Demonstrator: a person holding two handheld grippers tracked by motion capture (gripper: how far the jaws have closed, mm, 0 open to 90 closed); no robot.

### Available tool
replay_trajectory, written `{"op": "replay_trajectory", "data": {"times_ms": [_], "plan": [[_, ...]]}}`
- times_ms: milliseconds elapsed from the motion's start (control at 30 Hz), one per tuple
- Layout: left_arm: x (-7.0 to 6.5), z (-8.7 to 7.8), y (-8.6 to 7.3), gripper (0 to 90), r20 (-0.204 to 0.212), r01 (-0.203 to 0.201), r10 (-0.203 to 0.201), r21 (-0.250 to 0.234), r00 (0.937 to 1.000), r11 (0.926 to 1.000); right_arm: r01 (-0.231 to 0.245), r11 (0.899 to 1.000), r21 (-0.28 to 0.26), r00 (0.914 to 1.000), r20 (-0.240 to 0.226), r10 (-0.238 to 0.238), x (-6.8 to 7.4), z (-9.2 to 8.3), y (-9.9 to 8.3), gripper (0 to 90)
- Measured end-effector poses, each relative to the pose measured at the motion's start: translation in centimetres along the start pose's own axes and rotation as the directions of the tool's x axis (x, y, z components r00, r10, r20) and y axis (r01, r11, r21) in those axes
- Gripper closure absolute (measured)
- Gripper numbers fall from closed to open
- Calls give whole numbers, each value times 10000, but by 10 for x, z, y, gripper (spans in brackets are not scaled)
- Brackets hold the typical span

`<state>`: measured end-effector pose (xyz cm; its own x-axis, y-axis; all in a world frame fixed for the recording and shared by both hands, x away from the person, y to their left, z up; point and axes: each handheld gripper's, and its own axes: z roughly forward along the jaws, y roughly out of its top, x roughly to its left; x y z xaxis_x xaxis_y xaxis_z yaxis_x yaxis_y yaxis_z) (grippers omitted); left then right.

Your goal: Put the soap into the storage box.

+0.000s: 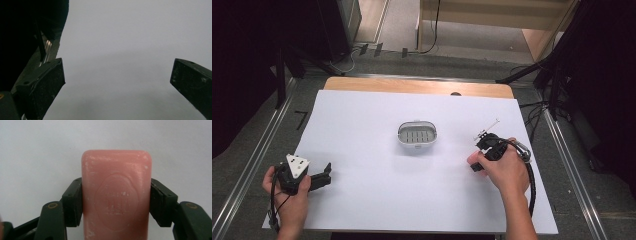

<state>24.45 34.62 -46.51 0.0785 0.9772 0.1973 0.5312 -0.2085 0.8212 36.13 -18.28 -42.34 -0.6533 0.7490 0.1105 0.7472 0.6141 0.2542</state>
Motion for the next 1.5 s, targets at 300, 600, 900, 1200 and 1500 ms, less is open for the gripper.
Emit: {"op": "replay_trajectory", "data": {"times_ms": [300,600,900,1200,1500], "plan": [[0,0,0,0,8,-43,43,13,10000,10000,995,9950,-59,9950,102,-994,3,-5,10,382],[0,0,0,0,30,-7,7,12,10000,10000,1568,9876,-108,9876,-15,-1568,6,-5,19,383],[0,1,0,0,78,29,-29,48,10000,10000,2146,9767,-31,9766,-145,-2146,9,-7,33,383],[1,1,0,0,122,84,-85,101,9999,9999,2565,9665,18,9664,-164,-2565,9,-12,47,383],[3,1,1,0,165,194,-197,188,9997,9996,2816,9590,-306,9586,-356,-2826,9,-16,59,384]]}}
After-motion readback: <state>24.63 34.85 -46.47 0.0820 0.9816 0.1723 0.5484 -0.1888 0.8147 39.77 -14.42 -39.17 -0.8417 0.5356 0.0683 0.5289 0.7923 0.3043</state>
